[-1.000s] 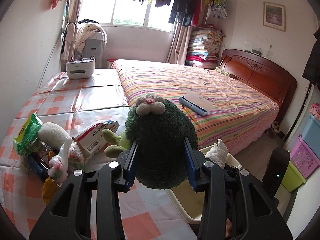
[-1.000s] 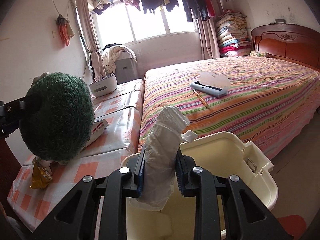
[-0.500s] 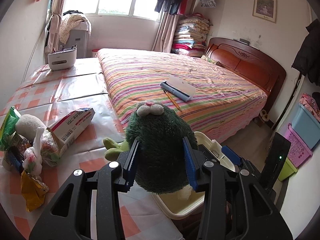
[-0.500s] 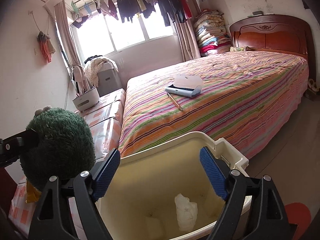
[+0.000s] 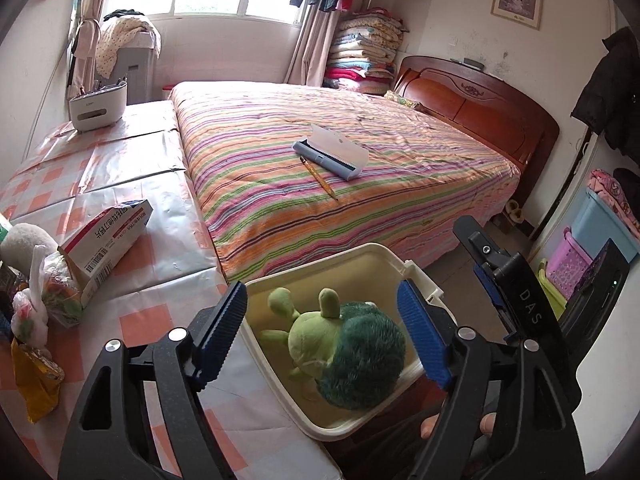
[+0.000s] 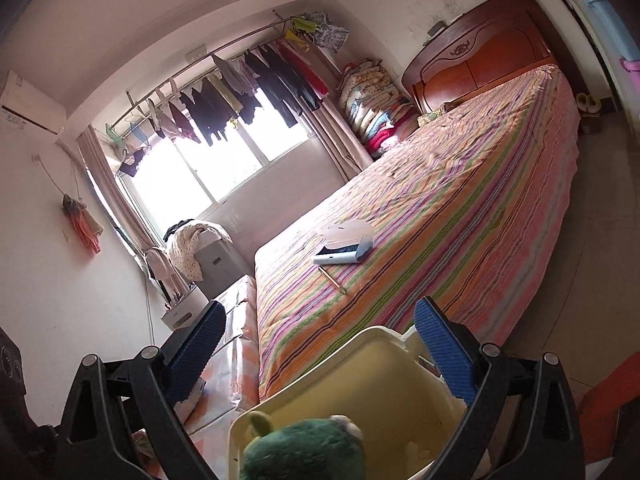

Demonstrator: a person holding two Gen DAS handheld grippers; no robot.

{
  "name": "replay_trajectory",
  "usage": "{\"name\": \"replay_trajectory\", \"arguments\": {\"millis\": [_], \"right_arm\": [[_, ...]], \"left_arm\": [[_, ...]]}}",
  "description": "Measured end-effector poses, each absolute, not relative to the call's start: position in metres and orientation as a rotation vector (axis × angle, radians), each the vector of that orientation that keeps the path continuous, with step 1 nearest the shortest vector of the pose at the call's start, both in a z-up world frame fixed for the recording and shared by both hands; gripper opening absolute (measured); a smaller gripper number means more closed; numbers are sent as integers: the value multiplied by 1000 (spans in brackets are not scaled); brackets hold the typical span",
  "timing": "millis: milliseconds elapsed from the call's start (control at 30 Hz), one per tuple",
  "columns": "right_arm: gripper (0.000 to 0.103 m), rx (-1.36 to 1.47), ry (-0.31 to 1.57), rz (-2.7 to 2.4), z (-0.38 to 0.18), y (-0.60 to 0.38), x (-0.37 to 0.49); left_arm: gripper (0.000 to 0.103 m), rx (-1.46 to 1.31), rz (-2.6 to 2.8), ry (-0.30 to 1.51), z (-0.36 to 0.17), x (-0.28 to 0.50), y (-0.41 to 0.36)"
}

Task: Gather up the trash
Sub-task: 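Return both tools to the table and reach toward the green snack bag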

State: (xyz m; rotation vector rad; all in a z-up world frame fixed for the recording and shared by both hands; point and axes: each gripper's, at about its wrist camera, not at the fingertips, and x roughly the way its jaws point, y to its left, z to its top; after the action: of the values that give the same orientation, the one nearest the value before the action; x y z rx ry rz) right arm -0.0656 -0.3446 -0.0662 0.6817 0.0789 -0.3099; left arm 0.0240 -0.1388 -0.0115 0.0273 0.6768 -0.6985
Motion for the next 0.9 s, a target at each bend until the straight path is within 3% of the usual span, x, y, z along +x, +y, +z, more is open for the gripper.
{"name": "replay_trajectory", "arguments": {"millis": [133, 433, 900], "right_arm": [[93, 646, 61, -234, -61, -337, -61], [93, 374, 163, 23, -28, -264, -14], [93, 306, 326, 290, -35, -171, 46]], "left_arm": [[89, 24, -627, 604, 3, 19, -125], [90, -24, -361, 548, 29, 37, -49], [90, -122, -7, 578, 29, 81, 86]]}}
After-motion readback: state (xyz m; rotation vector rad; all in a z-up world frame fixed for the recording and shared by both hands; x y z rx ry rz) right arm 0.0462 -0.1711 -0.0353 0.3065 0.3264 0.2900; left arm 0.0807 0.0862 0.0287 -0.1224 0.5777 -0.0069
